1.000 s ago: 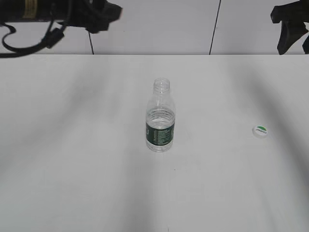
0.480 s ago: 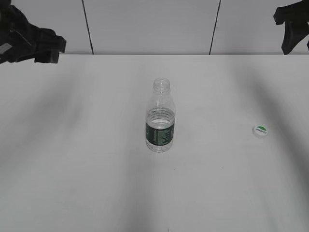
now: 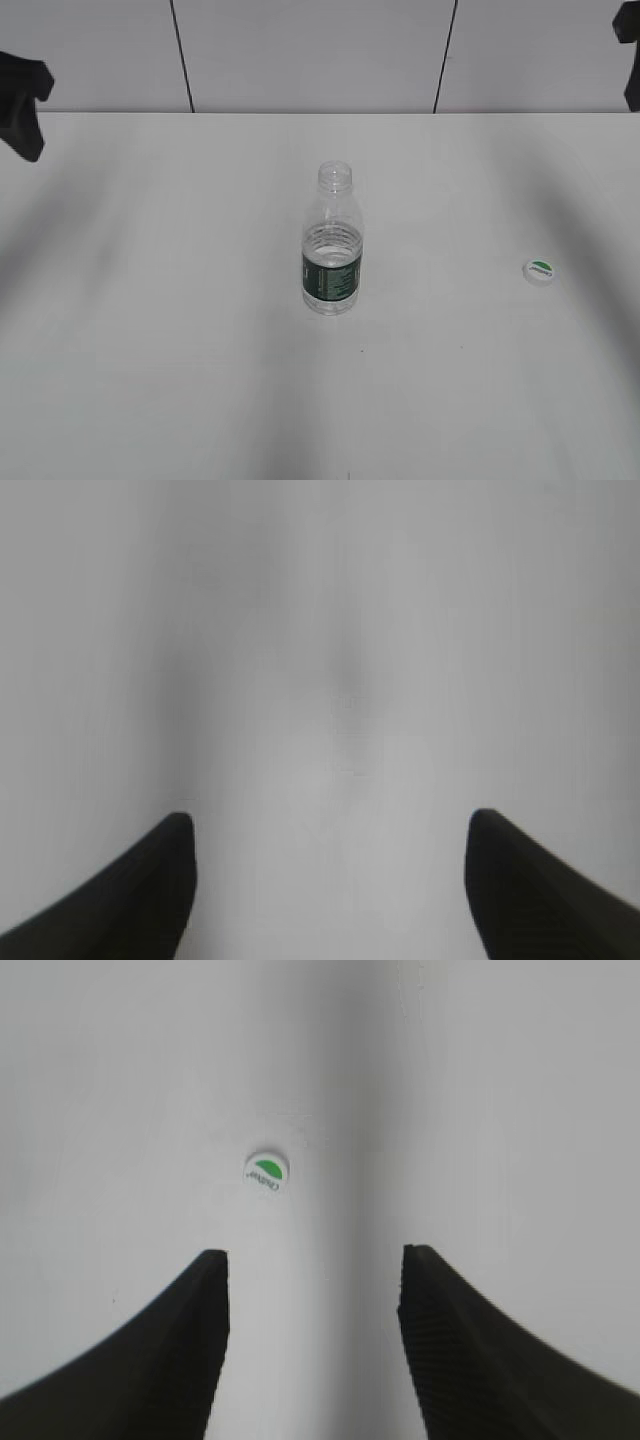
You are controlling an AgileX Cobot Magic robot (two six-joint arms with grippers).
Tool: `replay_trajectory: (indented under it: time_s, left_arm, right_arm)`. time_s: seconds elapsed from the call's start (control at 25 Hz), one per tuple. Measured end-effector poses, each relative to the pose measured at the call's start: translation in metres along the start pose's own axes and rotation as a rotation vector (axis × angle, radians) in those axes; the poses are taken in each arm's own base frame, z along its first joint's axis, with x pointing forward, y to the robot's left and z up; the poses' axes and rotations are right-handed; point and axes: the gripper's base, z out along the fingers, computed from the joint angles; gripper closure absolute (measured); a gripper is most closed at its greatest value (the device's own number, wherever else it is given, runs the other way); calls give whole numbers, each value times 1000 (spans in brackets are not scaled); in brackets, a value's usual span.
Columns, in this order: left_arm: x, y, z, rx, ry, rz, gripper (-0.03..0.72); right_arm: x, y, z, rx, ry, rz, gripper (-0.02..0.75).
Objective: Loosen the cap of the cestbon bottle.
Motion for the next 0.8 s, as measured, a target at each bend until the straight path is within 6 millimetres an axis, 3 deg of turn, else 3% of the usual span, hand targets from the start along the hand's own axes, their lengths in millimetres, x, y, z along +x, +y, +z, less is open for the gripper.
replay_trajectory:
  time_s: [0.24, 0.4, 0.52, 0.8]
  left_arm:
    - [8, 18, -1, -66, 111, 1, 192]
    - [18, 18, -21, -20, 64, -3, 192]
    - [44, 21, -40, 2, 30, -7, 192]
    - [132, 33, -72, 23, -61, -18, 192]
  right_arm:
    - [56, 5, -33, -50, -23, 92, 312]
    - [99, 9, -55, -78, -67, 108, 312]
    - [133, 9, -72, -79, -123, 110, 312]
    - [209, 11, -108, -83, -319, 110, 312]
